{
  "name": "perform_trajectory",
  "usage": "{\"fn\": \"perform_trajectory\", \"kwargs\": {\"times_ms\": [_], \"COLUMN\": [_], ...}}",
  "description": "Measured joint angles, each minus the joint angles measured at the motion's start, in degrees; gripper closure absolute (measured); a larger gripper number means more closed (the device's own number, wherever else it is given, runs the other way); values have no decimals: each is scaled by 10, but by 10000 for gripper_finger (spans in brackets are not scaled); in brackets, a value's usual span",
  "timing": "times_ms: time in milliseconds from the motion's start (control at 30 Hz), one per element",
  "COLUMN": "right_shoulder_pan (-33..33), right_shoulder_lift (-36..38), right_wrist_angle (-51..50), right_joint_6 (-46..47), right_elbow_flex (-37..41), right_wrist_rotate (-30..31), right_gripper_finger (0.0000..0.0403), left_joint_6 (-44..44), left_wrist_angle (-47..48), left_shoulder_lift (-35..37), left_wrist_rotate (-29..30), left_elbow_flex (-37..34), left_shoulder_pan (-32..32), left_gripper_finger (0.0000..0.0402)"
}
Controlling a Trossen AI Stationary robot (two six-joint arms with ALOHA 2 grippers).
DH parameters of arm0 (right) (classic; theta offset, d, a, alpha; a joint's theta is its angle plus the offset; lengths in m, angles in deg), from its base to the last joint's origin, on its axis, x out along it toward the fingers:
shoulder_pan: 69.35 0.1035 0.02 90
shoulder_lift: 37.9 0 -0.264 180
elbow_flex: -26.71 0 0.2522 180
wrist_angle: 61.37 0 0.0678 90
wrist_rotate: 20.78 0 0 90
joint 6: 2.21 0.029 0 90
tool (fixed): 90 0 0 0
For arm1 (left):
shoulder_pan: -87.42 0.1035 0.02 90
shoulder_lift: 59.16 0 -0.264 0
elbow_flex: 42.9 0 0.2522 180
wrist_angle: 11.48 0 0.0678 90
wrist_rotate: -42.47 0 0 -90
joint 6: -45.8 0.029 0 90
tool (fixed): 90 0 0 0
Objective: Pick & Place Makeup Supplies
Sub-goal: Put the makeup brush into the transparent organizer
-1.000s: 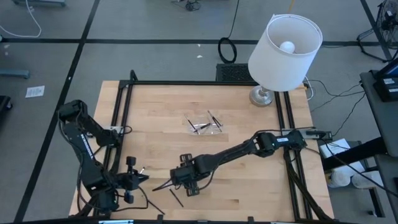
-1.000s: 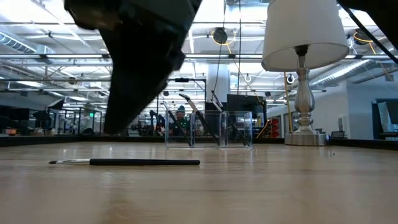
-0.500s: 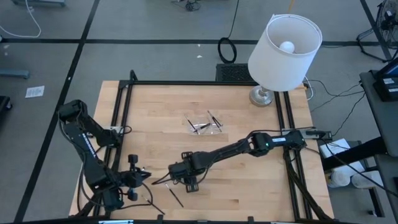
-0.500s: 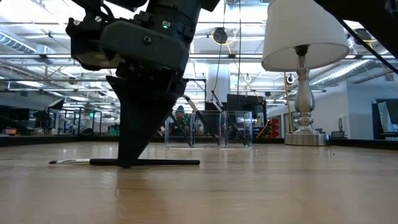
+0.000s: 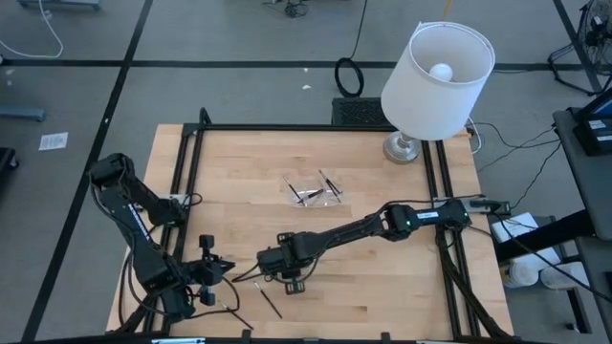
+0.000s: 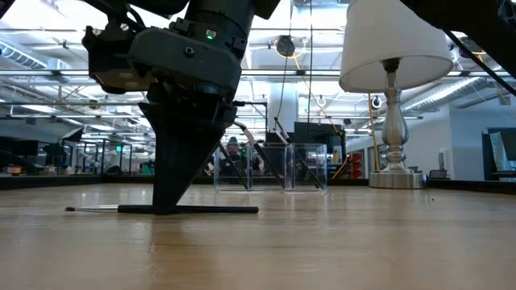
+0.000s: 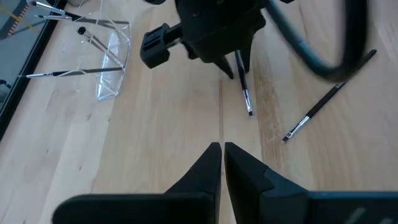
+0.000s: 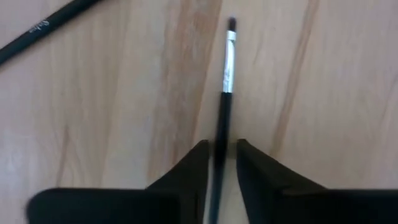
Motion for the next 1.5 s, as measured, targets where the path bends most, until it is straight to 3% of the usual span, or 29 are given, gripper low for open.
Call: {"fn": "perform_trajectory", "kwargs": {"times_ms": [200, 700, 1267, 1500], "right_shoulder_pan": [-2, -23, -8, -2], "right_shoulder_lift": [1, 7, 96, 101], "right_wrist_angle": [21, 66, 72, 69], "right_joint_6": [1, 19, 31, 33], "right_elbow_flex": [14, 38, 43, 43], "right_wrist_rotate": [6, -27, 64, 62], "right_gripper_finger": [394, 399, 400, 399], "left_joint_6": [-2, -16, -17, -18], "left_wrist_angle": [0, 0, -3, -2], "left_shoulder_lift": [0, 0, 0, 0], "left_wrist_rotate": [0, 0, -1, -1], "left_elbow_flex": [0, 0, 0, 0], "left_shoulder_pan": [2, 2, 1, 1], "left_gripper_finger": [371, 371, 371, 371]}}
